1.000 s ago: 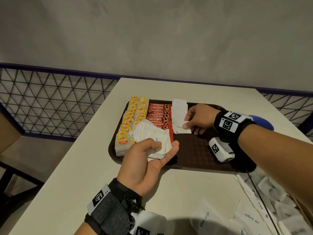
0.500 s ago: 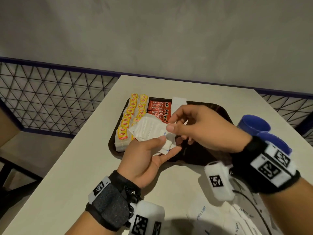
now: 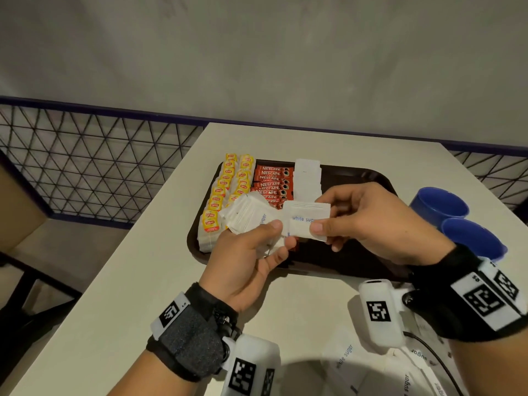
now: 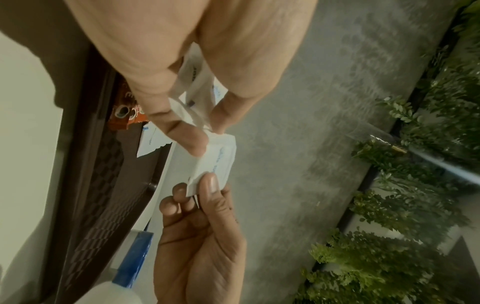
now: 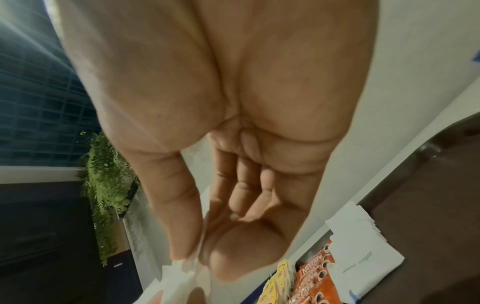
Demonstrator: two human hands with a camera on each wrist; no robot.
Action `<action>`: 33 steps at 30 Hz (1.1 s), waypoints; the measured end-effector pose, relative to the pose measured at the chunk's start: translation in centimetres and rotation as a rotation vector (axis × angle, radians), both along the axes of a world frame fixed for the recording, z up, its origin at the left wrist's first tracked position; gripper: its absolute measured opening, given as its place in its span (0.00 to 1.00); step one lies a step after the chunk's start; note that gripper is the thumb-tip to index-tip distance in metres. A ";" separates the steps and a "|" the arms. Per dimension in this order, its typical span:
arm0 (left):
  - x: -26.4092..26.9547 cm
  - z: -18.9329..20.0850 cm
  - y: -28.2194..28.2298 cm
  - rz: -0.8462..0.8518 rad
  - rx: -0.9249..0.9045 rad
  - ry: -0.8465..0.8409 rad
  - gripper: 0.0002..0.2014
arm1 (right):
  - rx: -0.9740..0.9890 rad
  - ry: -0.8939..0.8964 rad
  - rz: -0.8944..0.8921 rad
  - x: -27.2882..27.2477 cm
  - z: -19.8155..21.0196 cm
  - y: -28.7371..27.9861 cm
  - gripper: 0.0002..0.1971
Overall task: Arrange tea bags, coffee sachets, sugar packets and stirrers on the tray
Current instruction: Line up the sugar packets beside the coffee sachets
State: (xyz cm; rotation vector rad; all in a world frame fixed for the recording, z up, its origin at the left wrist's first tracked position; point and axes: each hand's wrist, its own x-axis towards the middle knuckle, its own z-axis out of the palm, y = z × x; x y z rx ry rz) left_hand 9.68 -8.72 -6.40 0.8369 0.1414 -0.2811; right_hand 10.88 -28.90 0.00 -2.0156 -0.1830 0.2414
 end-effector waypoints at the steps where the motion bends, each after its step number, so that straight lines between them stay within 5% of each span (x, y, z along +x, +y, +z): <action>1: 0.0 -0.1 0.0 0.009 0.008 -0.002 0.17 | 0.001 0.013 -0.001 0.0 -0.1 -0.1 0.13; 12: -0.3 0.1 -0.6 0.044 0.072 -0.005 0.15 | 0.126 -0.040 -0.122 0.8 -0.7 -0.6 0.06; 17: -0.5 0.8 -0.1 0.007 -0.042 0.035 0.14 | -0.107 -0.089 -0.263 6.1 -0.3 -2.6 0.06; 25: -0.6 1.3 0.1 -0.002 -0.113 0.057 0.14 | -0.340 0.130 -0.105 9.8 -3.2 -3.3 0.10; 33: -0.6 1.3 -0.1 0.004 -0.163 0.090 0.14 | -0.570 0.082 -0.107 11.3 -3.5 -2.4 0.14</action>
